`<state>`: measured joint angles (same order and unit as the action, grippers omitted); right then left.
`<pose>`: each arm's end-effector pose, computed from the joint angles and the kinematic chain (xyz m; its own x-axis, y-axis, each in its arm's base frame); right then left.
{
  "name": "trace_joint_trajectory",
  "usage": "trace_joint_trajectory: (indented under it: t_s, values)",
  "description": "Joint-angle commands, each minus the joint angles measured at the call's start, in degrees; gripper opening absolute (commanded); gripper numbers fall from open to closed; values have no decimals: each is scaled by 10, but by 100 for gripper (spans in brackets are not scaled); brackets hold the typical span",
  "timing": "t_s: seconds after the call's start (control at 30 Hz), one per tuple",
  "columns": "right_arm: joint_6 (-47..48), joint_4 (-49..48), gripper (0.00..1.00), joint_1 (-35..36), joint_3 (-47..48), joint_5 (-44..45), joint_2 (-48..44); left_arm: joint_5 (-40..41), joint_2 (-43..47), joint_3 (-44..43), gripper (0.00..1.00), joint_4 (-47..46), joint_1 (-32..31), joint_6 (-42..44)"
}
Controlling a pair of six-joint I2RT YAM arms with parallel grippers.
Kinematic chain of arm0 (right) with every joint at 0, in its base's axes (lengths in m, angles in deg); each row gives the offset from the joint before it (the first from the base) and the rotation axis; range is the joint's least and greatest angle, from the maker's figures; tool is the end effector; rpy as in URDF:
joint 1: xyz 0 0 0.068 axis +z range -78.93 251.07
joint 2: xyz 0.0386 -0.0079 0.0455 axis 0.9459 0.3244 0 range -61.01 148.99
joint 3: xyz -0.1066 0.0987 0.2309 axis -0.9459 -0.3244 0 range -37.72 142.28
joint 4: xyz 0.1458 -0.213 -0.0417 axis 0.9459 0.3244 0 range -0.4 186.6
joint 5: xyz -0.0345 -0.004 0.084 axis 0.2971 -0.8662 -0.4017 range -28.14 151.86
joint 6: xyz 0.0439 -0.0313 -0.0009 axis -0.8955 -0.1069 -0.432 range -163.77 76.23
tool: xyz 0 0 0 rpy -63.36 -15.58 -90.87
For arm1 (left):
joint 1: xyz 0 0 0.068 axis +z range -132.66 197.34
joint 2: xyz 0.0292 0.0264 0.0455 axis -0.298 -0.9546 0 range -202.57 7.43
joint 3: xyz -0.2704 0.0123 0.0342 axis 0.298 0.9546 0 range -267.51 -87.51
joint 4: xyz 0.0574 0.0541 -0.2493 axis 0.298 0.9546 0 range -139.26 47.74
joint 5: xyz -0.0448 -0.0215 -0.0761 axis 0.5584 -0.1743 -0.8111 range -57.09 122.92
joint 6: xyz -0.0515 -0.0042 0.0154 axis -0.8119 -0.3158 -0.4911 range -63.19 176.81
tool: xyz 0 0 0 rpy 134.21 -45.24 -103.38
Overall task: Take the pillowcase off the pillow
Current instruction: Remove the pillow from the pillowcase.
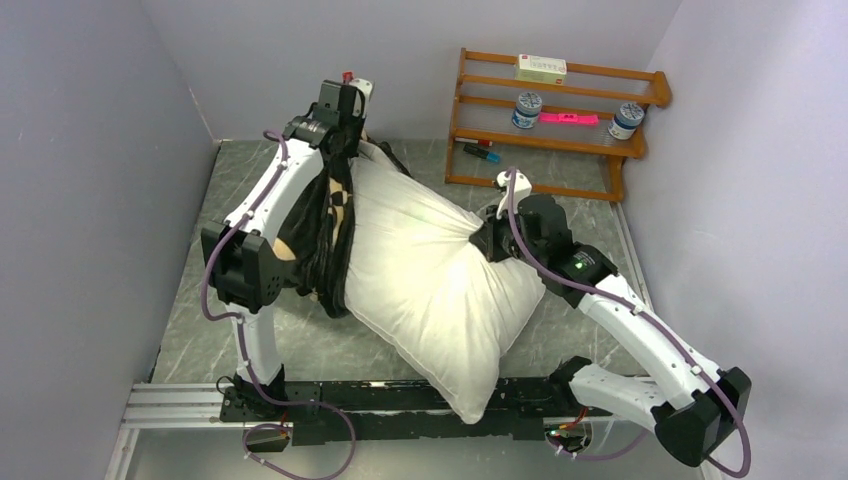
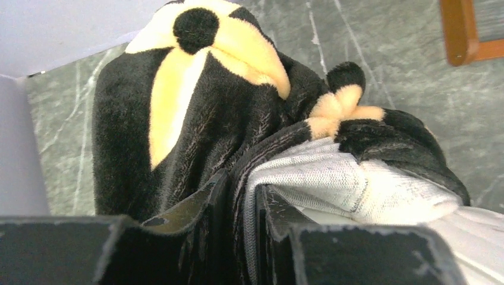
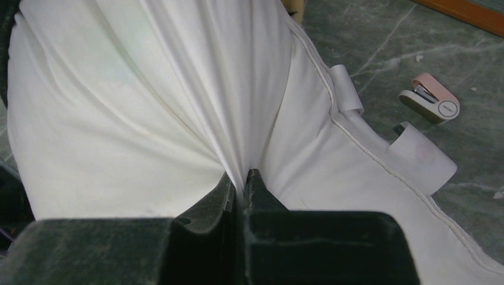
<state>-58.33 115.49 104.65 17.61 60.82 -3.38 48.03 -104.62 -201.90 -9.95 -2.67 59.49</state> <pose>0.1849 0.1236 0.3349 -0.5232 -0.0457 -0.8510 -0.4493 0.8633 0.2299 0.4242 -0.1447 0.3629 -0.5583 0.2514 -0.7907 0.1608 0.9677 0.1941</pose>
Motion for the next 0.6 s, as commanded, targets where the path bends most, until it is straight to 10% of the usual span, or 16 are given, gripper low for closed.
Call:
trace_joint_trajectory:
  t_s: [0.0,0.3,0.57]
  values:
    - [11,129,0,-61,13,100,-31,72,15,-9,24,-107,78,-2]
    - [7,94,0,-143,19,151,5,-65,-10,-2,28,-148,-3,-23]
    - [64,67,8,-129,19,56,-13,-113,30,42,52,-180,-13,-65]
